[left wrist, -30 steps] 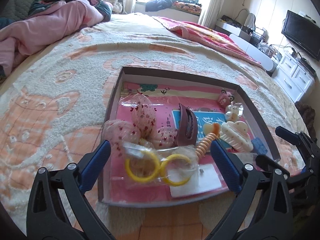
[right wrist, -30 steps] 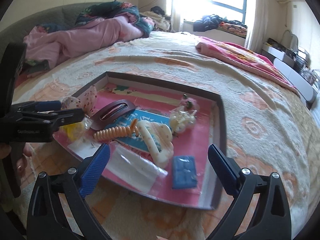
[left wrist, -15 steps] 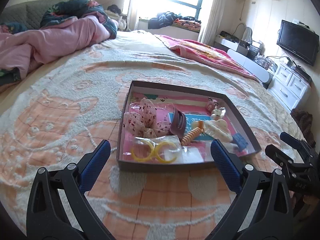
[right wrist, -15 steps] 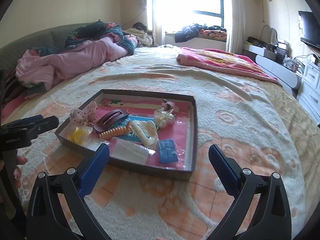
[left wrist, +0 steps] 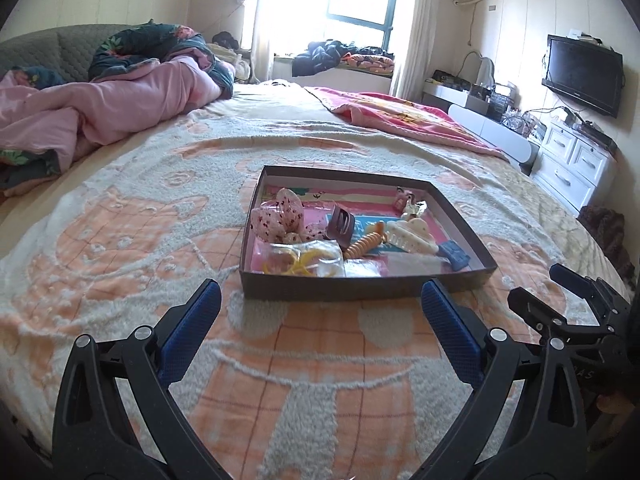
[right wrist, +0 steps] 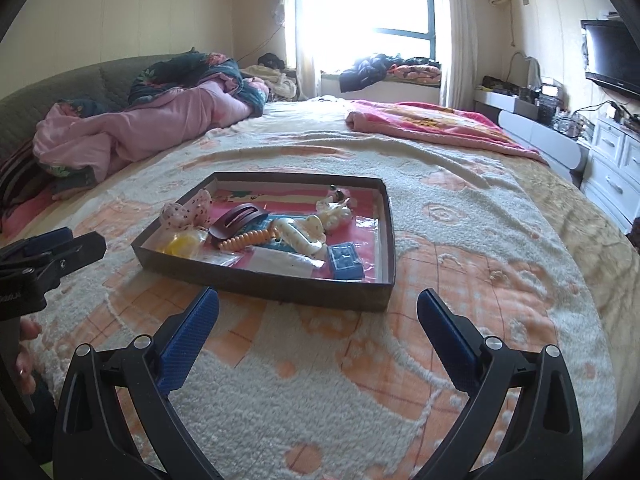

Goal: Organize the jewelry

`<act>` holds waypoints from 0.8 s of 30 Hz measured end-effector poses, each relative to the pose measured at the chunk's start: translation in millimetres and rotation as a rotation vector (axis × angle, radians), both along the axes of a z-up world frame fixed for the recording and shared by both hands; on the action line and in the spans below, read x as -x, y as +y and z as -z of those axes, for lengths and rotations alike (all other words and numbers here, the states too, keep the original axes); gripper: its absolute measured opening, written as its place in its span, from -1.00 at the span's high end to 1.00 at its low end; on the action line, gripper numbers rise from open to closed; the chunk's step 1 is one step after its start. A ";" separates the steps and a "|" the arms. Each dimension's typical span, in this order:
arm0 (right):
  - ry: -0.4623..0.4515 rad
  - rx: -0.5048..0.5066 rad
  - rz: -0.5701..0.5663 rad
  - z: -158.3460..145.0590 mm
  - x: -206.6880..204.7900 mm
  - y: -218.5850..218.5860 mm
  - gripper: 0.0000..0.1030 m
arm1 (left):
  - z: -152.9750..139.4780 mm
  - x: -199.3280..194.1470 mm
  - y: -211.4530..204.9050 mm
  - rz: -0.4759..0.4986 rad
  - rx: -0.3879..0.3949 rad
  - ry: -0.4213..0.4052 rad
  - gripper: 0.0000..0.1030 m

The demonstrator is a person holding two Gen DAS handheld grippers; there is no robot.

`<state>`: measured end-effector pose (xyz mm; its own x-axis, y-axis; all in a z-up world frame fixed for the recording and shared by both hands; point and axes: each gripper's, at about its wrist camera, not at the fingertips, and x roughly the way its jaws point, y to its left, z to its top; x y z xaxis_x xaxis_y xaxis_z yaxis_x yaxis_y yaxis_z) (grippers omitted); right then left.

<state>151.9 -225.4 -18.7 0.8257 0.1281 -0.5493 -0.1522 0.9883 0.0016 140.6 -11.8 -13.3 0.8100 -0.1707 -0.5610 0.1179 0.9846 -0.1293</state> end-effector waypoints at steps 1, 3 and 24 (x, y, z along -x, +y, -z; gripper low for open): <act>-0.006 -0.001 0.006 0.2 2.5 0.2 -0.88 | 0.9 3.2 -0.4 -0.001 -0.001 -0.002 -0.78; -0.020 0.003 0.012 1.2 7.9 2.3 -0.88 | 3.1 8.8 -1.9 -0.012 -0.013 -0.006 -0.78; -0.139 -0.002 0.053 10.4 49.6 8.8 -0.88 | 21.9 37.4 -3.9 -0.045 -0.035 -0.045 -0.78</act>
